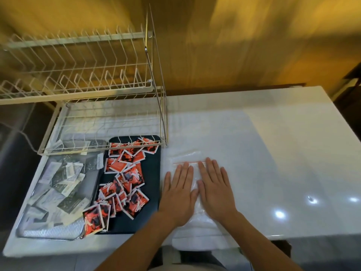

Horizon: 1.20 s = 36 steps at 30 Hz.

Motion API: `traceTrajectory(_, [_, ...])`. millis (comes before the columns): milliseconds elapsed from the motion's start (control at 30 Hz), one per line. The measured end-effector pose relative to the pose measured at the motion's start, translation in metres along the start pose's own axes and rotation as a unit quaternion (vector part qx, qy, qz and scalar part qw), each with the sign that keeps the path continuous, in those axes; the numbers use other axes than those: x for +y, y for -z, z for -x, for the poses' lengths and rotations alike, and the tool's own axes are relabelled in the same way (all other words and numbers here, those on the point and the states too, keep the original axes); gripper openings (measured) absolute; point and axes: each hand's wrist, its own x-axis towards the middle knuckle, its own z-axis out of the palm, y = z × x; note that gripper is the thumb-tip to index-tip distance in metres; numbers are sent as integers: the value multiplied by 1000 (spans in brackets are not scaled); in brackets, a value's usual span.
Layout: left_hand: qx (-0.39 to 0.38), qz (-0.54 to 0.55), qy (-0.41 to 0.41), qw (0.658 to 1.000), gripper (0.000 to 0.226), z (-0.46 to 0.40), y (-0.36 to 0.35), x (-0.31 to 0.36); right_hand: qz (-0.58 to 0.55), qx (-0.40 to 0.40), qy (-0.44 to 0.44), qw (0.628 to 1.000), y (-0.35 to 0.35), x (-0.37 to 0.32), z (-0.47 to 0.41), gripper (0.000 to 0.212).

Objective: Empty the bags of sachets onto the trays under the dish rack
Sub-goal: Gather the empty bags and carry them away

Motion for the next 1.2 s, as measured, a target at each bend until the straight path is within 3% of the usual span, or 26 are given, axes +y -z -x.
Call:
traceTrajectory(367, [60,22,67,996,71,2,-19,5,-6,29,-47,998,6,-7,5,57])
traceTrajectory(600, [80,154,95,980,73,18,-14,11,-167,27,-49,984,17,2,17,57])
traceTrajectory(967, [22,49,39,998,60,44,-25,11,-57,-22,1,998,7,-7,45,55])
traceTrajectory(1100, [40,118,51,991,64,43,-20,9,-72,-19,-8,997,5,-12,43,55])
traceTrajectory(1200, [105,252,115,955,72,46,-12,17,-173,13,-63,983,9,-18,43,63])
